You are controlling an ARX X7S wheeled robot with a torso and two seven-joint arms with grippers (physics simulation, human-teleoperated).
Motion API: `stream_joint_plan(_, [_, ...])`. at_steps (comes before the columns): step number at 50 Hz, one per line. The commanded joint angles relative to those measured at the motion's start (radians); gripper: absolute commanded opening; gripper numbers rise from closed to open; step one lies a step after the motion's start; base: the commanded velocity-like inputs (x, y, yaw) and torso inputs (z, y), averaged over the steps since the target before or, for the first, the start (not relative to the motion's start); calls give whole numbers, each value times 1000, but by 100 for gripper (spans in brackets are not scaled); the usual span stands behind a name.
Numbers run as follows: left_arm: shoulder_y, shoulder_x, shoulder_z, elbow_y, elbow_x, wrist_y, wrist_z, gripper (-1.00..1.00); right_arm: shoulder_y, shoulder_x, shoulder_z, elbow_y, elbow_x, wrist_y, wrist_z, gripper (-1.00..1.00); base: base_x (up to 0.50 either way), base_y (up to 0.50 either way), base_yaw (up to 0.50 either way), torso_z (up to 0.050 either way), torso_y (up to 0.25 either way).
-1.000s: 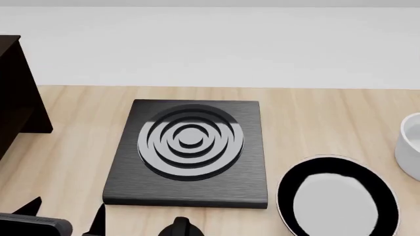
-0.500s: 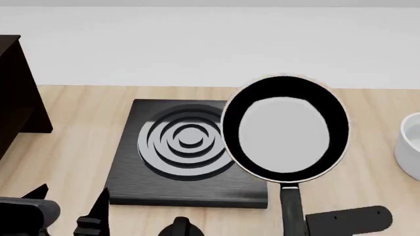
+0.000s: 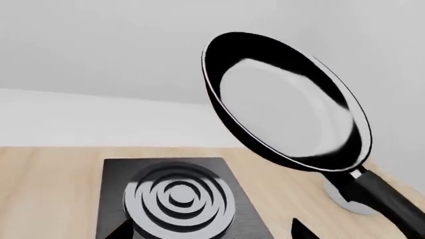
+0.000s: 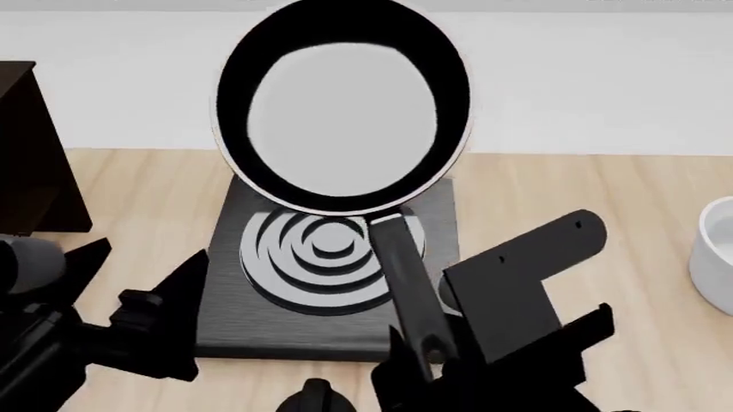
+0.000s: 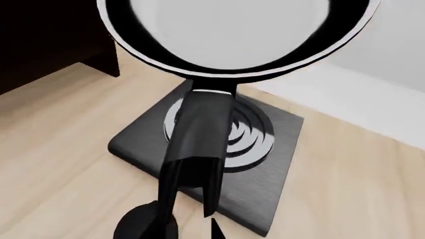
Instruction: Put the frying pan on the cabinet shelf.
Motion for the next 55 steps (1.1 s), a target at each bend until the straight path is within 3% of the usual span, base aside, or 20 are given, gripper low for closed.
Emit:
stream_joint_plan(1, [-128,34,-68,-57,-307,-108,-129,100,120,21,-56,0,187,-19,310,-100,0,0,0,0,0])
stream_joint_plan(7, [-127,62,-80,-76,-393,-95,-190,100,147,9,-66,10,240,-19,354,-100,0,0,0,0,2])
stream_joint_plan(11, [-102,92,-91,-77,-516,-71,-303,100,191,-3,-92,30,275,-13,379,-100,0,0,0,0,3])
stream_joint_plan(14, [-94,96,-77,-59,-525,-74,-306,100,216,-6,-120,39,275,-18,375,-100,0,0,0,0,0])
stream_joint_plan(27, [-93,135,-19,-35,-703,-21,-443,100,212,7,-211,35,177,-99,294,-100,0,0,0,1,2])
stream_joint_plan(55, [-51,164,8,-167,-579,19,-333,100,195,10,-231,-33,254,-138,355,-100,0,0,0,0,2])
